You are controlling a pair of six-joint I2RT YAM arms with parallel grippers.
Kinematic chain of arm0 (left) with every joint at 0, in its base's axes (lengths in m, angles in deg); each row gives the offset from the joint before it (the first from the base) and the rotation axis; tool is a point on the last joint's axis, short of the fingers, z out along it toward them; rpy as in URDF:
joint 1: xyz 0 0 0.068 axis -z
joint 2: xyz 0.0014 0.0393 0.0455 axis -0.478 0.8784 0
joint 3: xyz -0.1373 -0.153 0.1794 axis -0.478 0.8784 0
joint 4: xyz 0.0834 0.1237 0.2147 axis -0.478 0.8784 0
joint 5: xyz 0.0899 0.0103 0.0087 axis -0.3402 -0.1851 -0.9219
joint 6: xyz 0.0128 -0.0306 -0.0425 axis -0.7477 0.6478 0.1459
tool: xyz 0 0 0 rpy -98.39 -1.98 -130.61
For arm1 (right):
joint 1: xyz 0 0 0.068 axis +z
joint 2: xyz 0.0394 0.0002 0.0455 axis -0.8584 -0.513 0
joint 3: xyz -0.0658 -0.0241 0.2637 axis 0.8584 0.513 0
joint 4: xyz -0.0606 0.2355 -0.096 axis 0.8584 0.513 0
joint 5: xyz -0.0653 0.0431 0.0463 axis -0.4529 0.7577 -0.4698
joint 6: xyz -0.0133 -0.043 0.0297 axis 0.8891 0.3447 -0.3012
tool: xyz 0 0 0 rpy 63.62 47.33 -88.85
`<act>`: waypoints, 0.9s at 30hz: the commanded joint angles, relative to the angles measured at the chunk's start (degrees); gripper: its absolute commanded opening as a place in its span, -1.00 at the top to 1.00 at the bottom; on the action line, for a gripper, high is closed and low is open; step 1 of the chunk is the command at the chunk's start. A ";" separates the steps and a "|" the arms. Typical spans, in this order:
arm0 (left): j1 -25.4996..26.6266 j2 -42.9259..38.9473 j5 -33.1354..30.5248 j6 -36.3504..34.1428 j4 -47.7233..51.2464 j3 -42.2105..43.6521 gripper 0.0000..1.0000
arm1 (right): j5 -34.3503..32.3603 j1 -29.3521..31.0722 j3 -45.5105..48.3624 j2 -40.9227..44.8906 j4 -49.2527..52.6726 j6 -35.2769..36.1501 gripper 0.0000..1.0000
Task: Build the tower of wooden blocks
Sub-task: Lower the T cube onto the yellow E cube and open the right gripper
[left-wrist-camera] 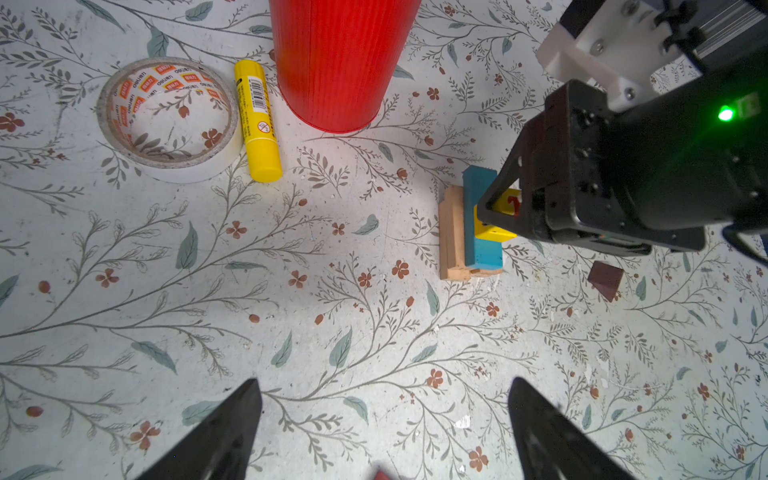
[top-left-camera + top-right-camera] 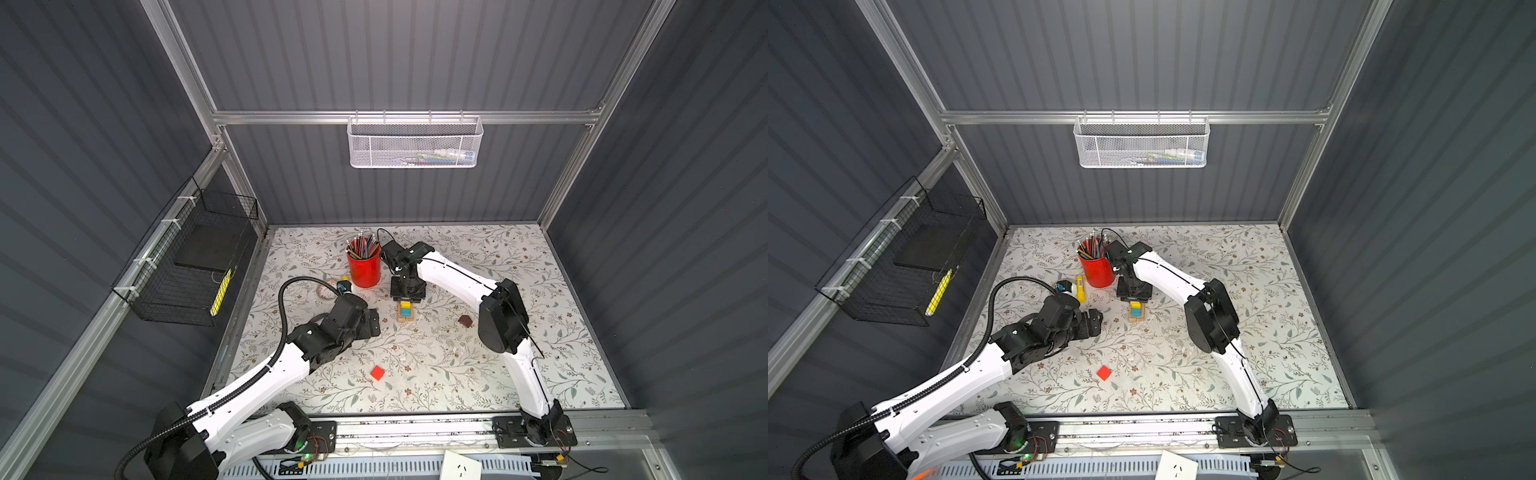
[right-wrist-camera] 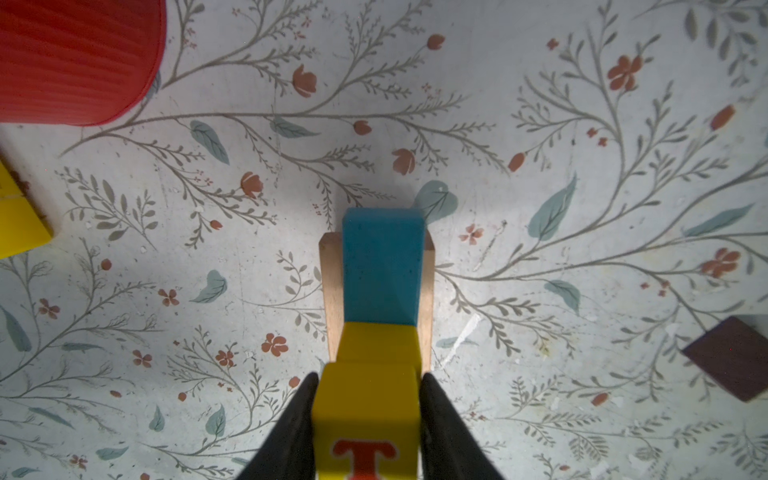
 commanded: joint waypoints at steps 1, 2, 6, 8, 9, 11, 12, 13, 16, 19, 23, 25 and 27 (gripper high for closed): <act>-0.38 -0.40 -0.23 0.32 0.61 0.58 -0.86 | -0.18 -0.13 0.77 -1.14 0.40 -0.43 0.21; -0.39 -0.45 -0.17 0.31 0.67 0.66 -0.86 | -0.21 -0.13 0.91 -1.11 0.37 -0.47 0.21; -0.44 -0.28 -0.09 0.33 0.59 0.59 -0.87 | -0.31 -0.12 1.10 -1.09 0.50 -0.45 0.22; -0.40 -0.17 -0.13 0.28 0.66 0.59 -0.87 | -0.65 -0.13 1.31 -0.92 0.53 -0.50 0.22; -0.40 -0.09 -0.09 0.28 0.67 0.59 -0.87 | -0.74 -0.13 1.48 -0.82 0.52 -0.49 0.22; -0.40 -0.01 -0.04 0.34 0.62 0.55 -0.87 | -0.50 -0.13 1.80 -0.68 0.17 -0.54 0.23; -0.40 0.03 0.01 0.36 0.54 0.59 -0.88 | -0.31 -0.13 1.99 -0.70 -0.02 -0.66 0.24; -0.40 0.13 0.01 0.35 0.55 0.59 -0.87 | -0.10 -0.13 2.04 -0.73 -0.18 -0.67 0.24; -0.40 0.16 -0.03 0.35 0.72 0.34 -0.88 | 0.02 -0.13 2.11 -0.68 -0.28 -0.65 0.25; -0.40 0.09 -0.12 0.45 0.70 0.37 -0.88 | -0.07 -0.13 2.11 -0.62 -0.33 -0.58 0.27; -0.48 0.05 -0.06 0.47 0.80 0.32 -0.89 | -0.09 -0.13 2.11 -0.53 -0.31 -0.58 0.22; -0.49 -0.07 0.01 0.48 0.77 0.28 -0.89 | 0.30 -0.13 2.03 -0.40 -0.28 -0.42 0.12; -0.51 -0.16 0.01 0.42 0.86 0.16 -0.88 | 0.13 -0.13 2.10 0.10 -0.07 -0.39 0.06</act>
